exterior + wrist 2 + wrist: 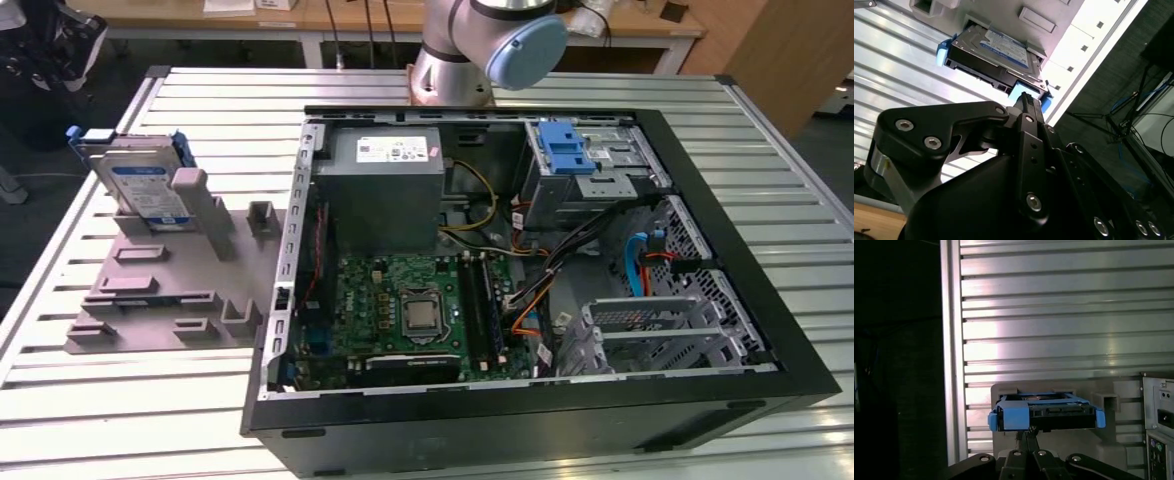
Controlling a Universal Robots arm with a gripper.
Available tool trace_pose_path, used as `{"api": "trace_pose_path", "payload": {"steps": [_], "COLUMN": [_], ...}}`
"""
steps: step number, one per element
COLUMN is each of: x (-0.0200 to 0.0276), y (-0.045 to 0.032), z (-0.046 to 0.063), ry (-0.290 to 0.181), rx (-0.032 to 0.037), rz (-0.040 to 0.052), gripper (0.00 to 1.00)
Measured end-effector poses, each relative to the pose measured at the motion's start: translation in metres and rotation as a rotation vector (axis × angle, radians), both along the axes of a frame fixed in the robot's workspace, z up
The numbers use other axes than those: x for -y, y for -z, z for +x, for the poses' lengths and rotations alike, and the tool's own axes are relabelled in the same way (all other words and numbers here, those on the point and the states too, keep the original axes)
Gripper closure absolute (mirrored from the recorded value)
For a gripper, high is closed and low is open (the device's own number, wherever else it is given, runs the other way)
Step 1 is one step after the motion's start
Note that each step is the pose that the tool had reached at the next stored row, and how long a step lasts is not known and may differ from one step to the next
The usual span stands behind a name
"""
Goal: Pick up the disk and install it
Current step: 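Pick up the disk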
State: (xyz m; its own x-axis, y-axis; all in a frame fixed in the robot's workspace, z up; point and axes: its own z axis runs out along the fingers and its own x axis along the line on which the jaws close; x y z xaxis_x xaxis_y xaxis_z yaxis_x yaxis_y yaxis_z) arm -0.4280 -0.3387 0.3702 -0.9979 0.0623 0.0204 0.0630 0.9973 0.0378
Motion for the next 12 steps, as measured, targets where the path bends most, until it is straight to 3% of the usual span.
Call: {"api": "trace_pose_path", "payload": {"steps": [7,12], "x": [0.0,0.0], "y": [0.0,0.0002], "z": [0.0,0.0], "ry": [-0.046,-0.12], "rx": [-0.0001,0.0], "rz": [0.0,-0.0001], "gripper": [0.89,0.89]}}
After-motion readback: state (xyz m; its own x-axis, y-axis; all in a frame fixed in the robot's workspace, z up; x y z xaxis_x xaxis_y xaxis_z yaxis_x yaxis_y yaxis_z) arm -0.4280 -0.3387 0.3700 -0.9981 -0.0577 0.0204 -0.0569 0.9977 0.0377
